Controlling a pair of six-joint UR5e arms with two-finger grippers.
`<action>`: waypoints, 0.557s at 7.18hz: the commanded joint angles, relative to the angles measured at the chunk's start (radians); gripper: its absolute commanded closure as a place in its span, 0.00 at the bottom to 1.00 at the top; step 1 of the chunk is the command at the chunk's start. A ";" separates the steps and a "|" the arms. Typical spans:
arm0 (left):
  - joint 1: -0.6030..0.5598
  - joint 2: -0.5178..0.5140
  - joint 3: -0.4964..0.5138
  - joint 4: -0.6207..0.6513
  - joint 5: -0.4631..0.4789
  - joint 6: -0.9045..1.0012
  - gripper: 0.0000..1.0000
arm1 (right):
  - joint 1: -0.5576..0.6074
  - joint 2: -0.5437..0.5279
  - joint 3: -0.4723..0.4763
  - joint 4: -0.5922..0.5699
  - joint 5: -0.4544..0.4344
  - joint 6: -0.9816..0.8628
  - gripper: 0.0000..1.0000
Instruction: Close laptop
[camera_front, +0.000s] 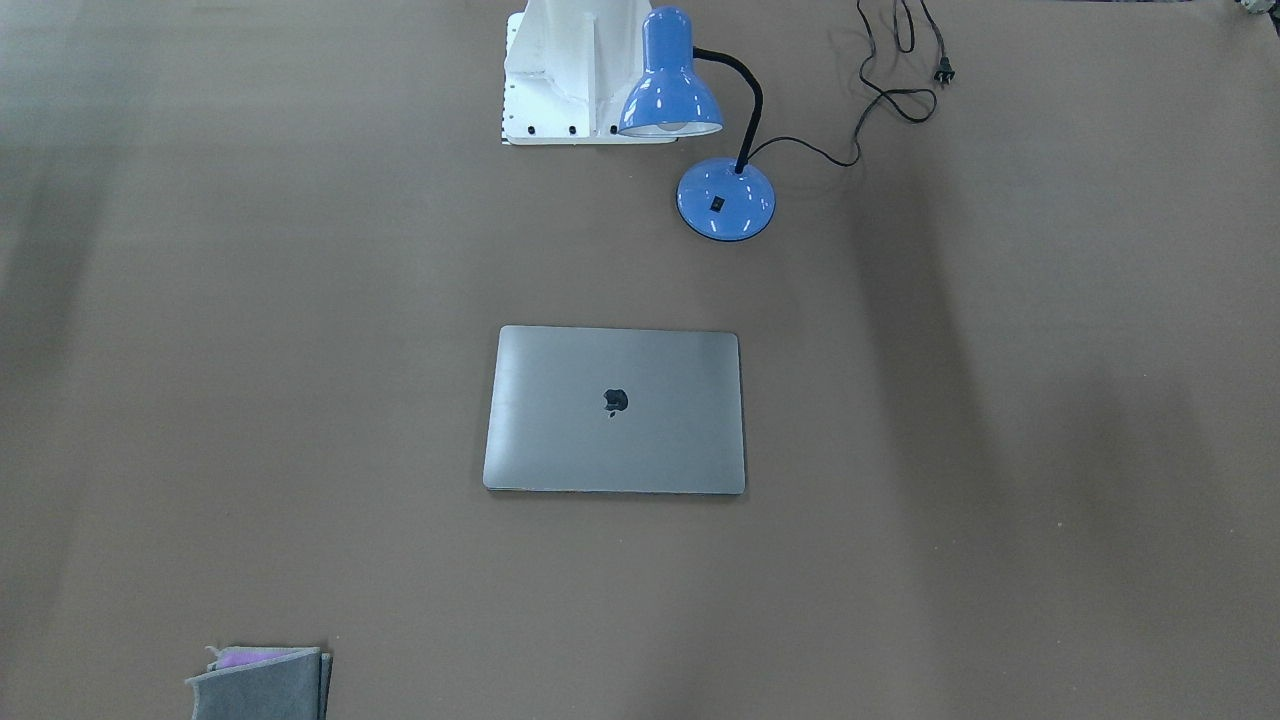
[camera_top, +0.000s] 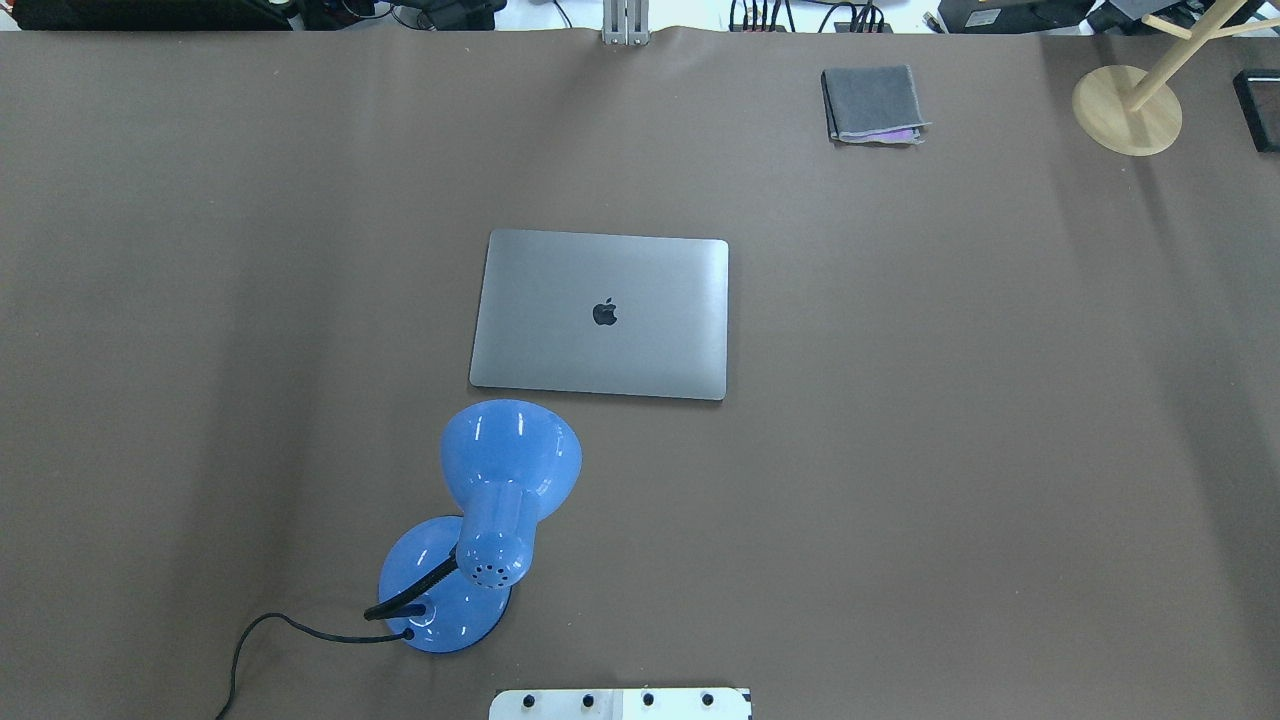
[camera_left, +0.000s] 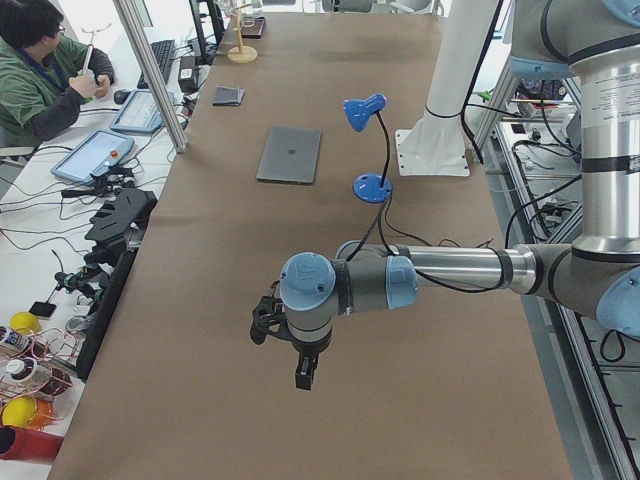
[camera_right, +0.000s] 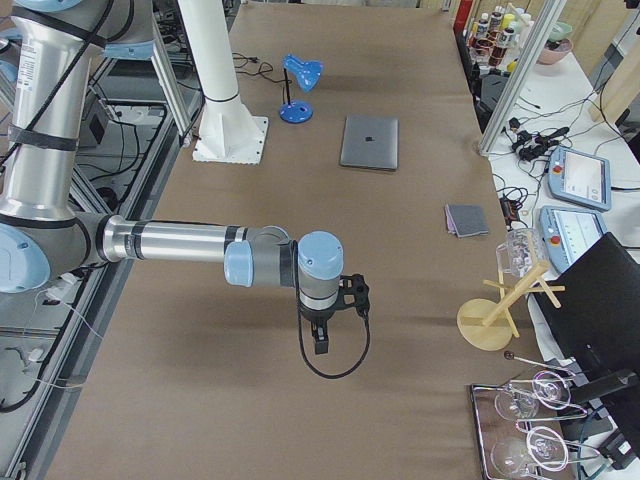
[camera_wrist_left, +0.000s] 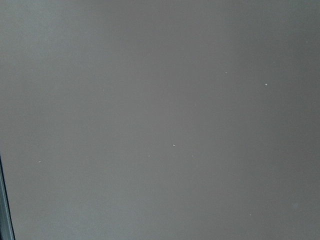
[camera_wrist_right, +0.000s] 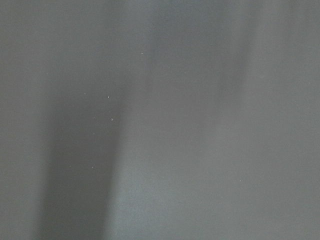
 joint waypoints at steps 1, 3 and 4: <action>0.000 0.030 -0.010 -0.002 0.000 0.001 0.01 | -0.003 -0.009 -0.013 0.000 0.002 0.001 0.00; -0.001 0.030 -0.004 -0.002 0.000 -0.001 0.01 | -0.003 -0.036 -0.010 0.003 0.007 -0.002 0.00; -0.001 0.031 -0.006 0.000 0.000 -0.001 0.01 | -0.003 -0.040 -0.011 0.017 0.013 -0.003 0.00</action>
